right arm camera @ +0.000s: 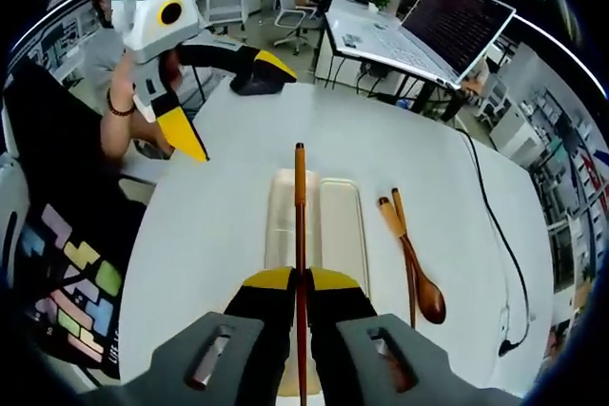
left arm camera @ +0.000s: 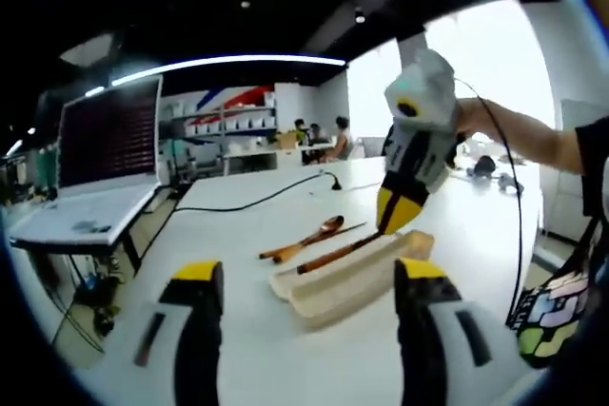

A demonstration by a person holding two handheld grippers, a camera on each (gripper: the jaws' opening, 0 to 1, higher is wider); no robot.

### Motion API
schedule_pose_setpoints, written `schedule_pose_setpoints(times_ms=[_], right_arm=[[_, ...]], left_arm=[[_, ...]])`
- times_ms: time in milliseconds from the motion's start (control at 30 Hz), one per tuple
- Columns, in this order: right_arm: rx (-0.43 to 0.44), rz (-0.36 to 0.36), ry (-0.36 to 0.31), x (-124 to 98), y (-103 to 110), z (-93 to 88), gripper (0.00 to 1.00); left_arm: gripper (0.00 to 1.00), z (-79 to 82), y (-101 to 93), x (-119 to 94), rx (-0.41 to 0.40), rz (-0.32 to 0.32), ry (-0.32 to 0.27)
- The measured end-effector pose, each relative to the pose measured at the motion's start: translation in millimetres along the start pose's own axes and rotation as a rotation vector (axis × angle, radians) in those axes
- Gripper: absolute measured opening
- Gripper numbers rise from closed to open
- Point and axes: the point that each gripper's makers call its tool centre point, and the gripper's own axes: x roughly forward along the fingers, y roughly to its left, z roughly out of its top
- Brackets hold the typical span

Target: Arrange the utensils inside the cutlery case until each visible utensil rests in its matching compartment.

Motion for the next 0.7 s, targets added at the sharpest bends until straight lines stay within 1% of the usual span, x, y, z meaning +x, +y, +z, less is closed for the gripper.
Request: schedule_pose_setpoints(times_ms=[33, 133, 300, 367, 533, 667, 700], right_arm=[[0.001, 0.005, -0.002, 2, 1, -0.4, 0.02], [0.006, 0.026, -0.001, 11, 5, -4.6, 0.02], [0.026, 0.04, 0.004, 21, 6, -11.2, 0.02], [0.017, 0.05, 0.003, 24, 7, -12.4, 0.02], [0.019, 0.053, 0.014, 26, 8, -15.7, 0.03], [0.035, 0.054, 0.009, 27, 8, -18.1, 0.03], [0.032, 0.061, 0.018, 29, 8, -19.4, 0.03]], left_arm=[[0.84, 0.7, 2.1, -1, -0.002, 0.007, -0.003], [0.83, 1.8, 7.2, -5, 0.016, 0.026, -0.006], [0.82, 4.1, 15.6, -10, 0.011, 0.054, -0.016], [0.82, 4.8, 18.4, -12, 0.012, 0.064, -0.018], [0.8, 4.8, 21.5, -12, -0.001, 0.07, -0.021], [0.79, 2.5, 20.8, -10, -0.008, 0.071, -0.013], [0.79, 2.5, 20.0, -10, -0.009, 0.068, -0.013]])
